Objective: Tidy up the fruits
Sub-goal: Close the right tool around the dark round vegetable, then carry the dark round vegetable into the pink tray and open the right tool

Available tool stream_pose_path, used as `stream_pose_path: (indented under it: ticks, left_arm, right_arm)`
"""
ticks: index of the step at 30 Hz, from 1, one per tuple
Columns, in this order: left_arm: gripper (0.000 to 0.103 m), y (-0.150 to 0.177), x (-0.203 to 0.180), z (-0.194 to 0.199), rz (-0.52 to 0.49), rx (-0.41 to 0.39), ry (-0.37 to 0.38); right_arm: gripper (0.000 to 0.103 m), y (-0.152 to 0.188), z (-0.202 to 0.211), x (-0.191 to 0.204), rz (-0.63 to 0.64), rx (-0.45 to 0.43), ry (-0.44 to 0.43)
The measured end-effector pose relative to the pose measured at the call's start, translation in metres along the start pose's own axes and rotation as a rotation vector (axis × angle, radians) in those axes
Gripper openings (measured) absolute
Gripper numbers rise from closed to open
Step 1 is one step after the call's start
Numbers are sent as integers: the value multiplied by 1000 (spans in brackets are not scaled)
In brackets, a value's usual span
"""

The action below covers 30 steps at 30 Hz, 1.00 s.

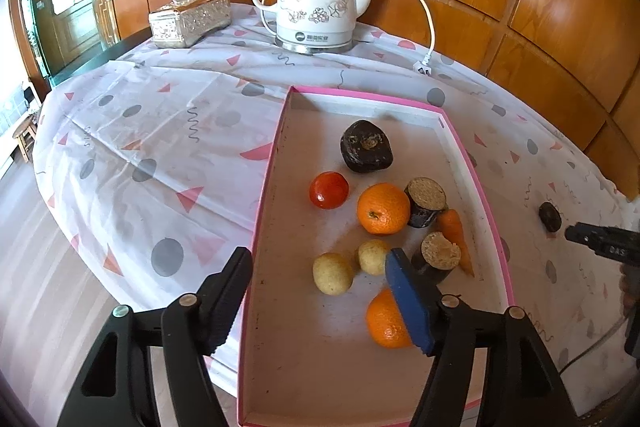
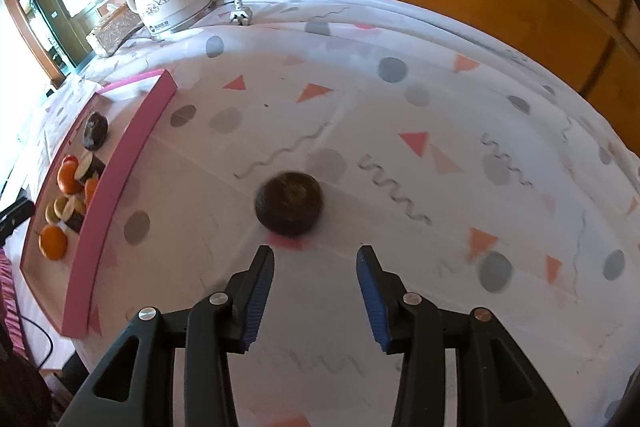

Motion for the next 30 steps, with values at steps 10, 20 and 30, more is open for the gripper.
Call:
stream_pose_path:
  ticks: [10, 20, 30]
  left_arm:
    - [79, -1, 2, 5, -15, -11, -15]
    - [79, -2, 4, 4, -9, -14, -24]
    - [79, -2, 4, 8, -12, -18, -25]
  right_arm:
    - [62, -21, -28, 18, 34, 33, 50]
    - [44, -18, -38, 21, 35, 39, 72]
    - [44, -14, -37, 26, 28, 27, 78]
Point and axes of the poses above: each gripper's, at about its wrist camera, not at the fingertips, and z roughly against the way its jaws point, x to its left, y to its underside, the point moved 10 cm from there along -z, roughly the way its jaws point, and after that the axes turned 6 degrees about y, right-handed, at the moved point
